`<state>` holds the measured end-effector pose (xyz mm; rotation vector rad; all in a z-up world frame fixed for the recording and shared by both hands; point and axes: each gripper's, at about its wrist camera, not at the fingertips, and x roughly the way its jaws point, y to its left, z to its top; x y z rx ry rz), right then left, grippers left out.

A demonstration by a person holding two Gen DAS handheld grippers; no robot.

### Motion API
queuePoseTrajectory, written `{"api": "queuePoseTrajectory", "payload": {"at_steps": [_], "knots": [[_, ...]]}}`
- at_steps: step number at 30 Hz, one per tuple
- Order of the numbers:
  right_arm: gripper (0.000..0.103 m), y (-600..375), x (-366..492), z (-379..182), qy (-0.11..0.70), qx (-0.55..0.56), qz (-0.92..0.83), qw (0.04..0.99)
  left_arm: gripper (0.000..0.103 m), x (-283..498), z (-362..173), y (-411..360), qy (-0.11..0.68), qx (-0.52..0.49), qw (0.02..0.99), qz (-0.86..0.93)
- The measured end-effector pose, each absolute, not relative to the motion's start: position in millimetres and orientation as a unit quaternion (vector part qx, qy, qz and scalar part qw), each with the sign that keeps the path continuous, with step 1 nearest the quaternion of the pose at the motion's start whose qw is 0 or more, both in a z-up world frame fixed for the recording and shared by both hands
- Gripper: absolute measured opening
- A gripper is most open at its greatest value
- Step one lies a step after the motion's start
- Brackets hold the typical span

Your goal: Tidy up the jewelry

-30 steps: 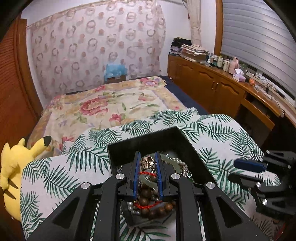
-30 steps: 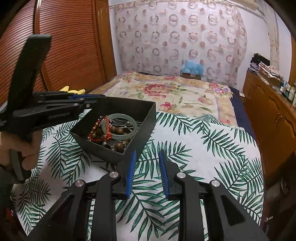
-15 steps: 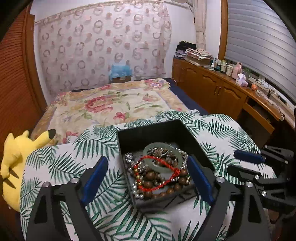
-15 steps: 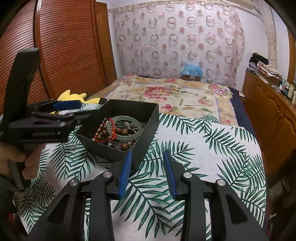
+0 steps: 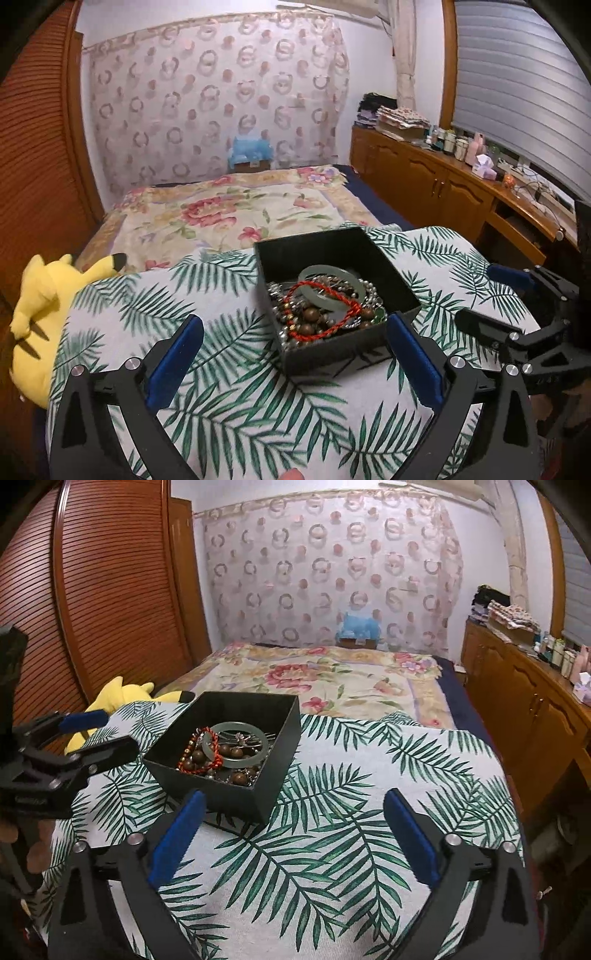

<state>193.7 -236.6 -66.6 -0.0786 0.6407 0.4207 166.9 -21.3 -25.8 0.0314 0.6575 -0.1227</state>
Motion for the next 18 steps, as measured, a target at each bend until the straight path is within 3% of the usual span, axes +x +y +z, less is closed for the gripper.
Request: {"api": "queuePoseTrajectory", "payload": {"at_steps": [18], "knots": [[0.100,-240.5,133.5,-35.2,0.246,-0.007,0.190,0.950,0.095,102.3,-18.1,-18.5,0.300,0.014,0.953,-0.035]]}}
